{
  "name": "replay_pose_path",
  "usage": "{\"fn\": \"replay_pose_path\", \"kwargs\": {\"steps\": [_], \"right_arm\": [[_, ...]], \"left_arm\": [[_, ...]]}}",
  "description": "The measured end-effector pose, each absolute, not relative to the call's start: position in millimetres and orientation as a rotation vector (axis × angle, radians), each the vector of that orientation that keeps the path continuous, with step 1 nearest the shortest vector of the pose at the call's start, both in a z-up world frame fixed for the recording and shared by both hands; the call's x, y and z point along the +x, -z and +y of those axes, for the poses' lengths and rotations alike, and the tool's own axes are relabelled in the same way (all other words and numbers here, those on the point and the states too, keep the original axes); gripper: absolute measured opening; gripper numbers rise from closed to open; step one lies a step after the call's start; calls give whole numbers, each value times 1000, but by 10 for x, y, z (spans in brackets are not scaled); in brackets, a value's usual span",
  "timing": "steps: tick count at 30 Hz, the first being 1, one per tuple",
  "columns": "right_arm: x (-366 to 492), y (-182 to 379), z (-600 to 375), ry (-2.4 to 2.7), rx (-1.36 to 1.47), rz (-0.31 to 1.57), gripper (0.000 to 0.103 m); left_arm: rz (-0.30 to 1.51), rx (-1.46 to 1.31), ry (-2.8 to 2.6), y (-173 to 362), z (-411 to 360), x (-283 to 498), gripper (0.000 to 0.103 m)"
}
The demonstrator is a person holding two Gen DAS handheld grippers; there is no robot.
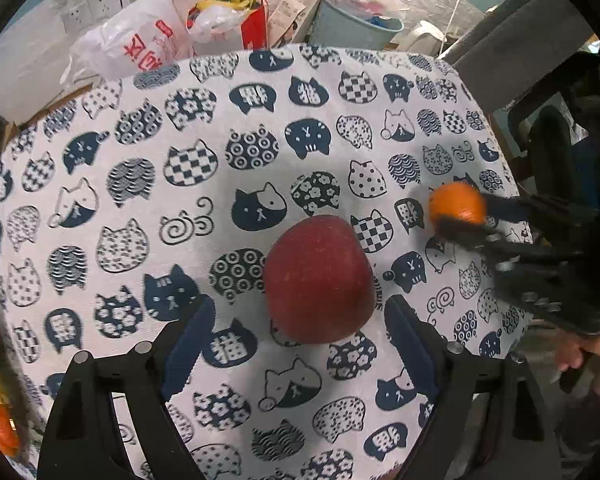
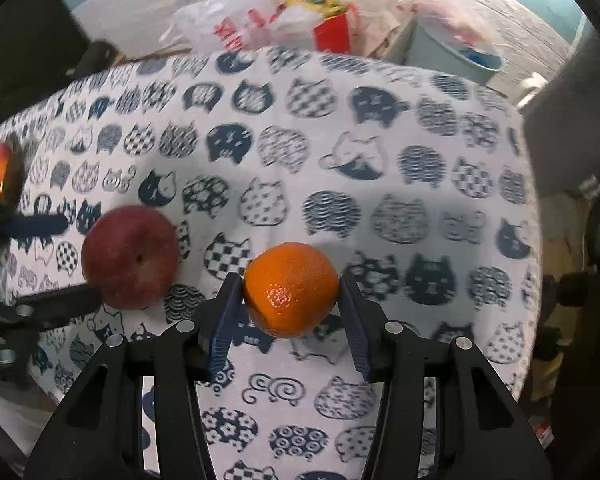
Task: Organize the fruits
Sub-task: 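Grasp the red apple with the left tool while the right tool grasps the tangerine, then lift the apple and tangerine and carry them toward the green plate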
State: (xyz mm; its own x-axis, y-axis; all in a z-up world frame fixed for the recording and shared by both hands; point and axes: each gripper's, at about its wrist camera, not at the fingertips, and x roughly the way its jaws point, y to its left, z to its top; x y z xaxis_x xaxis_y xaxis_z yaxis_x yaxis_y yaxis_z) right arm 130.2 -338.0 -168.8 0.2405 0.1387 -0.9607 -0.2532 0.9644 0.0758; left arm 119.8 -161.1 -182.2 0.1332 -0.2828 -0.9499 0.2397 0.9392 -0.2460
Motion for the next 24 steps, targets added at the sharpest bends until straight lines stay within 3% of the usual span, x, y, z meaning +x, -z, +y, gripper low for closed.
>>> {"fn": "replay_pose_path", "kwargs": {"steps": [13,18,24], "right_arm": [[1259,1604,-3514,-251,-91,1286,48],[1272,1638,-3480,-253,-94,1295,48],[1286,1630,-3428,-258,-100,1291,48]], "left_arm": [[1415,-122,335,2058,-1745,1344,88],[1408,-148,381,2083,-1702,1374,67],[1392,-92,399,2050,-1749,1315,65]]}}
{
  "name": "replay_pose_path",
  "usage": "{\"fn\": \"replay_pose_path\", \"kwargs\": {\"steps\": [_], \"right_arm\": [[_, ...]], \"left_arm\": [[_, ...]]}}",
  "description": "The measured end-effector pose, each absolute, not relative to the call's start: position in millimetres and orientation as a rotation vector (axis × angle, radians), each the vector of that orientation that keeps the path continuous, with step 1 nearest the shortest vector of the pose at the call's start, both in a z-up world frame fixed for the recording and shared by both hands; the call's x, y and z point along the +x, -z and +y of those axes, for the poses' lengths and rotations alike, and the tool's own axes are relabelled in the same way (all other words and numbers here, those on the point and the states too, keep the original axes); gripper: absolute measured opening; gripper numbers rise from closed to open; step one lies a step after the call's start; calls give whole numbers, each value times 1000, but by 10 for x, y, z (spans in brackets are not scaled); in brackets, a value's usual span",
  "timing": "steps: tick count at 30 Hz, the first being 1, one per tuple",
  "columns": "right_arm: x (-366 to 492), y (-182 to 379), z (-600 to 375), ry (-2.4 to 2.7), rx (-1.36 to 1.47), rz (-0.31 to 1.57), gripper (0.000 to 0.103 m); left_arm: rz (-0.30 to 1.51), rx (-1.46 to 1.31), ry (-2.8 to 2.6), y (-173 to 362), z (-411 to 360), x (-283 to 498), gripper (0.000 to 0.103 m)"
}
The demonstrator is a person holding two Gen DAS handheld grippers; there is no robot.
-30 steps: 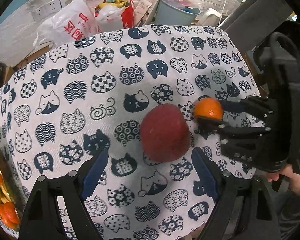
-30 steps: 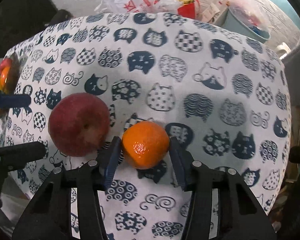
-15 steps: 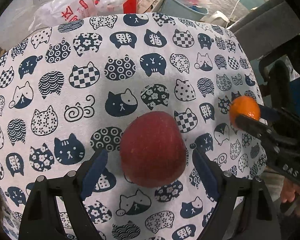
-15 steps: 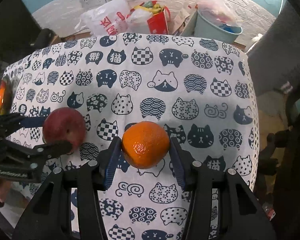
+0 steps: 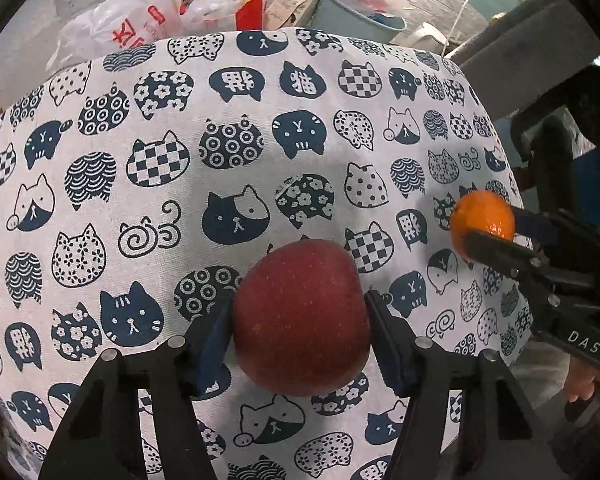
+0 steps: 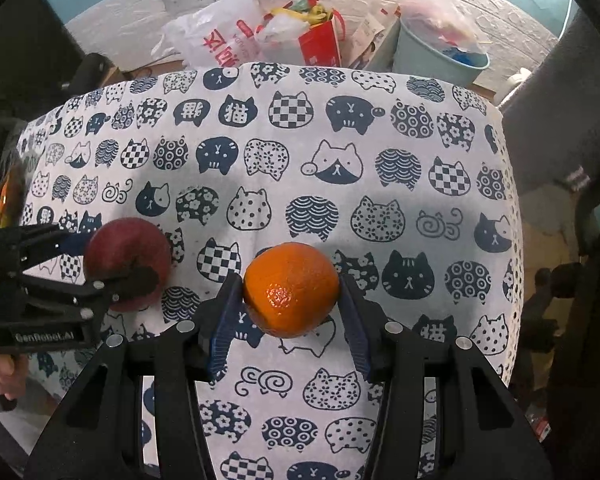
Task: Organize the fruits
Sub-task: 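Lift the apple and tangerine and carry them toward the green plate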
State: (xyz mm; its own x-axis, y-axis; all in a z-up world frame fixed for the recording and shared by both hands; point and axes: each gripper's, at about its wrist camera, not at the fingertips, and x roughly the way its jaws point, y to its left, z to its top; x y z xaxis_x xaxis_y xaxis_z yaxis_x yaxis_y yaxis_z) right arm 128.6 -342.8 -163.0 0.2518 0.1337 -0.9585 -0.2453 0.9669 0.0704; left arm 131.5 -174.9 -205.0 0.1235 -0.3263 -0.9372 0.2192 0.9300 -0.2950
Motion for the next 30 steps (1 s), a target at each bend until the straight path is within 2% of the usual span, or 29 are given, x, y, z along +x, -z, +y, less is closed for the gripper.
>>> {"fn": "replay_pose_path", "kwargs": {"steps": [11,30], "right_arm": [[1262,1535,-3333,-278,-109,1266,48],[1165,1141,-2747,-400,-136,1176,48]], "left_arm": [[1339,-4,367,1925,-1572,1232,62],[1184,66,310,1250,-964,815,62]]}}
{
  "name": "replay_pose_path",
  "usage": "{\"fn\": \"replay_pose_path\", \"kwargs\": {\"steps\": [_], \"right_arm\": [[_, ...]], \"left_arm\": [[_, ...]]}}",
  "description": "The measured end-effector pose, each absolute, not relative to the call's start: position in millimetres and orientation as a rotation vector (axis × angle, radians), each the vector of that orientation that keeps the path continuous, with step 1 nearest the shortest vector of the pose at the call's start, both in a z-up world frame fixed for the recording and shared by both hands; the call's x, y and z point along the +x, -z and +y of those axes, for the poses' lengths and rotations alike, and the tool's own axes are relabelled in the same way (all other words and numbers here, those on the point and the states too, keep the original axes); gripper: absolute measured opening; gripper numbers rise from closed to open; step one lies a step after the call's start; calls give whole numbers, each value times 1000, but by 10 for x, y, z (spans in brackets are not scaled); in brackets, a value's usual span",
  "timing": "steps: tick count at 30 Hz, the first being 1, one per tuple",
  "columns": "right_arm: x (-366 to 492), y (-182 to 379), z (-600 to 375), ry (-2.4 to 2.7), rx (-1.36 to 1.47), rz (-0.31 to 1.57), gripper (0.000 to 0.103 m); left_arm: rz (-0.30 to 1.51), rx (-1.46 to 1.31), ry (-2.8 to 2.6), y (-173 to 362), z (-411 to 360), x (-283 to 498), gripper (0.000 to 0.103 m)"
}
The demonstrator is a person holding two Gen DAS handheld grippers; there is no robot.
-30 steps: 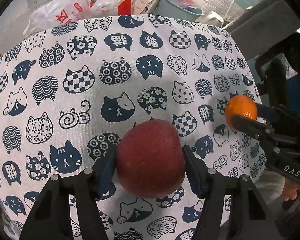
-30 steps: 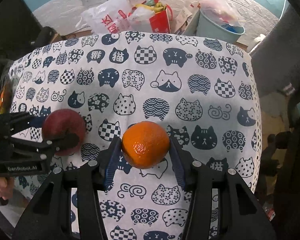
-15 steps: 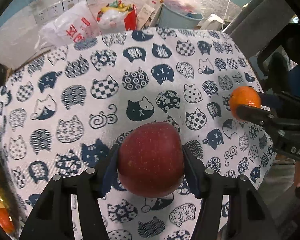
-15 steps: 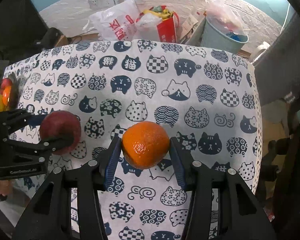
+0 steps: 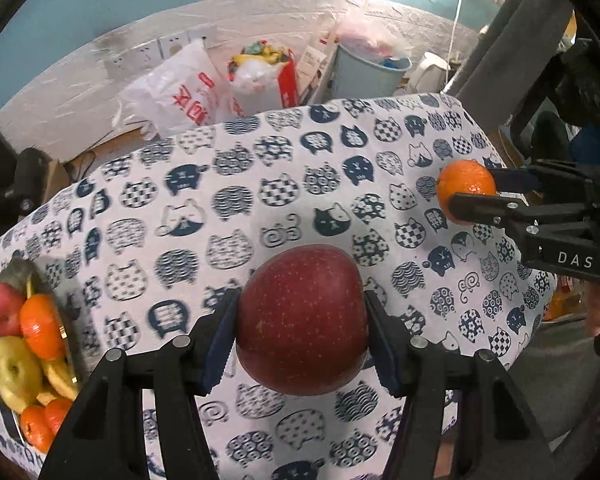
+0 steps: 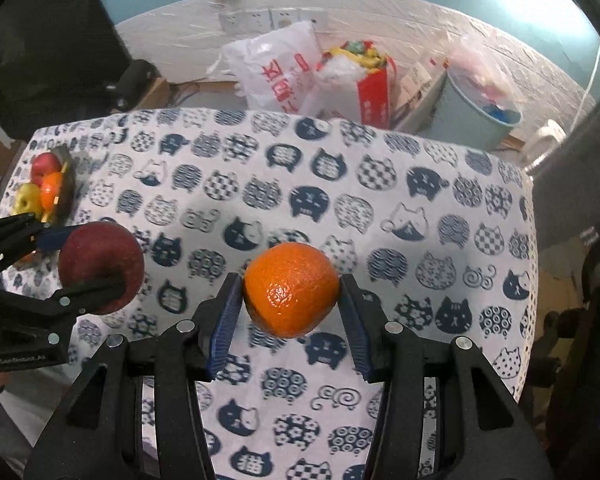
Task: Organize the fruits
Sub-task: 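Lift the apple and tangerine and carry them toward the green plate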
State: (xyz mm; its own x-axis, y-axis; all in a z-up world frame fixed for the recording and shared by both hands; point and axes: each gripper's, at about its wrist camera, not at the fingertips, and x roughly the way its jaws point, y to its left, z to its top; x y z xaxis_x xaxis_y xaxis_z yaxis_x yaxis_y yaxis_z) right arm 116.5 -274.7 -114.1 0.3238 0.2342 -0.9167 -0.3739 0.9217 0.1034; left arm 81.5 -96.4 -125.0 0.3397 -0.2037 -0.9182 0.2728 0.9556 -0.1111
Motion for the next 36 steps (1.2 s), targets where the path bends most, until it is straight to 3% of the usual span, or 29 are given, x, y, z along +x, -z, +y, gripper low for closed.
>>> {"fn": "replay_pose_path", "kwargs": {"steps": [14,36], "right_arm": [[1069,950,-2080,-519,-170,1138,48],[934,846,-467,-768,-256,1110,48]], "left_arm": [[1103,7,203,892,-133,594,62],[1058,-130,15,789,1238,223,61]]}}
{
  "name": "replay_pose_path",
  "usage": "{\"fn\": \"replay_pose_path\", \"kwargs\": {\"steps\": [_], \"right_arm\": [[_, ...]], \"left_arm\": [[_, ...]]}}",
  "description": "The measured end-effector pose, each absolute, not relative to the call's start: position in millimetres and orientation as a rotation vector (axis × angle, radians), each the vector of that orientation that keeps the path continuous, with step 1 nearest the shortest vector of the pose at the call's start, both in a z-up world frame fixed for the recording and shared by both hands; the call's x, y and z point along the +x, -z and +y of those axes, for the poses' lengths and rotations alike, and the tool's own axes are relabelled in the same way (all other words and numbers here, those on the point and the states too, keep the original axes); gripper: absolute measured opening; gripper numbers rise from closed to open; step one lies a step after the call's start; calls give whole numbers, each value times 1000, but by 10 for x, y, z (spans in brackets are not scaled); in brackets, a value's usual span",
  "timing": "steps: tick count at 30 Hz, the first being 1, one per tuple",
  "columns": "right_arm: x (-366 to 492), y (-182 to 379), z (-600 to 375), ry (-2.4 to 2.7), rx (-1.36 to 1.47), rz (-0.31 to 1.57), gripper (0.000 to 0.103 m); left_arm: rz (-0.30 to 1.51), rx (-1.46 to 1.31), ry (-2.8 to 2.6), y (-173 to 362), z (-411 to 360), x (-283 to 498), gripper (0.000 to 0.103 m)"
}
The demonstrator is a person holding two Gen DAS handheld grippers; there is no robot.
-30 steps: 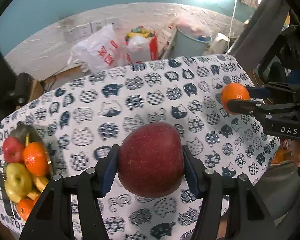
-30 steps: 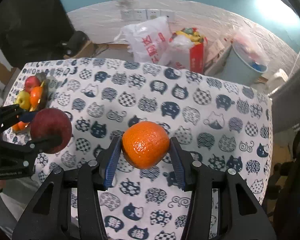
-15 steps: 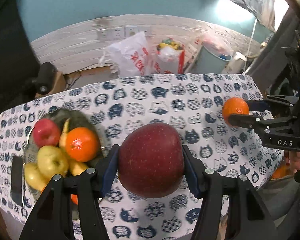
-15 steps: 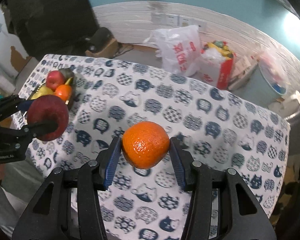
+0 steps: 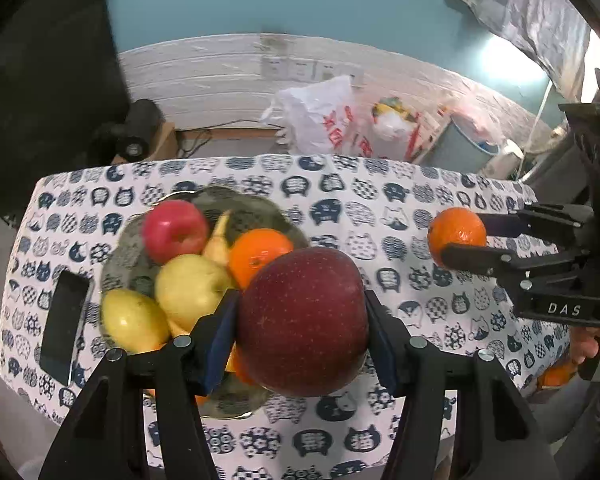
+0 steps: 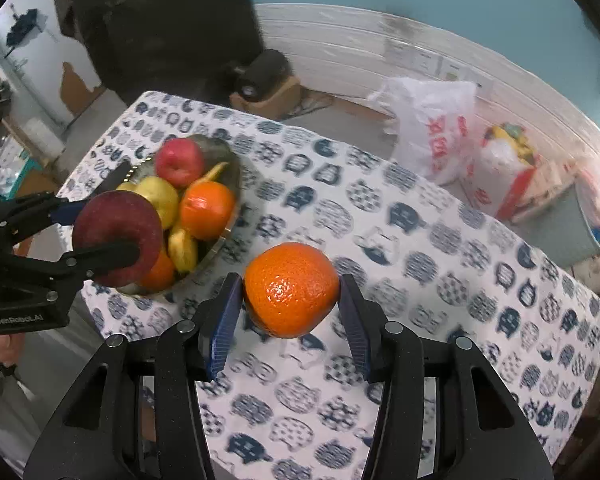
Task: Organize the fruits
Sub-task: 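Lift the apple and tangerine and carry them toward the green plate, then lower the apple and tangerine into the plate and open both tools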
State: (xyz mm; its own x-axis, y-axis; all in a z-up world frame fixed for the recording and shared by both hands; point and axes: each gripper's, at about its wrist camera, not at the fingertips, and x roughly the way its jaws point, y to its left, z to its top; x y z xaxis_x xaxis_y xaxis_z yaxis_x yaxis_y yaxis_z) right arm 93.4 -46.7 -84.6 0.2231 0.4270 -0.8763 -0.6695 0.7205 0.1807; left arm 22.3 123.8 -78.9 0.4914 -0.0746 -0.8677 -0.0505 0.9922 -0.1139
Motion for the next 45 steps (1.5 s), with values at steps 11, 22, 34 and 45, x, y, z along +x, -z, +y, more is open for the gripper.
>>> {"fn": "replay_pose_path", "kwargs": {"steps": [11,22,34,45], "right_arm": [[896,940,168,-843,-280,1132,48],[807,1206,638,-890,-344,1184,48],[695,1508,866,-899,-424,1229,49],[764,1553,836,-880,-380,1256,64]], "left_arm": [[1055,-225,-70,854,1815,97,61],[1078,-272,-119,1024,2165,-29,61],[1074,-333,-141,1084,2420,32,61],[1119,-435,-180,1289,2589,135,61]]}}
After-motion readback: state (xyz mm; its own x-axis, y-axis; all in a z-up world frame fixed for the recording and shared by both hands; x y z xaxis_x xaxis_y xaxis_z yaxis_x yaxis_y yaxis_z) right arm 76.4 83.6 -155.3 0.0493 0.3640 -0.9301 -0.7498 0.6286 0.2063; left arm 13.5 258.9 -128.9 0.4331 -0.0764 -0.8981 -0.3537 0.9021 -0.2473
